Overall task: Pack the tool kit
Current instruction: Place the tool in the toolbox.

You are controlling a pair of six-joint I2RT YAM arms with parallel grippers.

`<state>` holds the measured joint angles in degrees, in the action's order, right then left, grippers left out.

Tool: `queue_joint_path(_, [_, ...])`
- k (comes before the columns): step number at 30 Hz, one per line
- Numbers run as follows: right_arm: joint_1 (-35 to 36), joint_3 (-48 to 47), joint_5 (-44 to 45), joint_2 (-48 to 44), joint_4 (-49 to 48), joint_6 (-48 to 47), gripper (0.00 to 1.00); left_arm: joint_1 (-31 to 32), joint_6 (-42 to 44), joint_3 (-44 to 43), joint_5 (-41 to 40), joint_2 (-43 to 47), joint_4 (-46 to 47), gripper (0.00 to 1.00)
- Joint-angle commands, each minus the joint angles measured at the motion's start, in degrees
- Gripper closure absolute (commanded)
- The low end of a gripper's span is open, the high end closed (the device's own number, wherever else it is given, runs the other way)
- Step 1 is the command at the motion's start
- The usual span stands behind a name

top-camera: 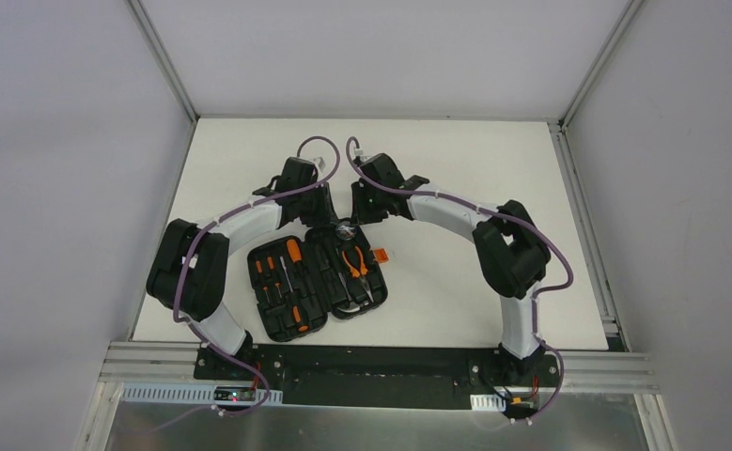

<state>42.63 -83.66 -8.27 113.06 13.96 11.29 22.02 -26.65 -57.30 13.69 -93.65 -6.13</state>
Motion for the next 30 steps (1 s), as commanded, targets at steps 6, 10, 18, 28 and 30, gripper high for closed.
queue_joint_path(6, [1.44,-5.02,5.21,5.44,0.56,-3.33,0.82,-0.14,-2.18,1.44,1.29,-2.92,2.76,0.82])
queue_joint_path(10, [2.11,-2.45,7.25,6.53,0.84,-3.67,0.83,0.46,-2.92,3.41,0.96,-3.45,3.00,0.90])
queue_joint_path(18, [4.33,5.55,12.61,5.18,-0.69,-3.60,0.85,4.04,-3.63,6.84,-1.29,-5.09,3.10,1.00])
queue_joint_path(28, [4.21,12.52,13.92,-5.29,-0.62,-2.45,0.76,10.61,-5.43,8.64,-4.37,-4.97,4.91,1.00])
queue_joint_path(30, [4.26,11.70,13.75,-7.93,0.37,-2.53,0.70,10.61,-5.64,8.99,-4.46,-4.31,5.24,1.00])
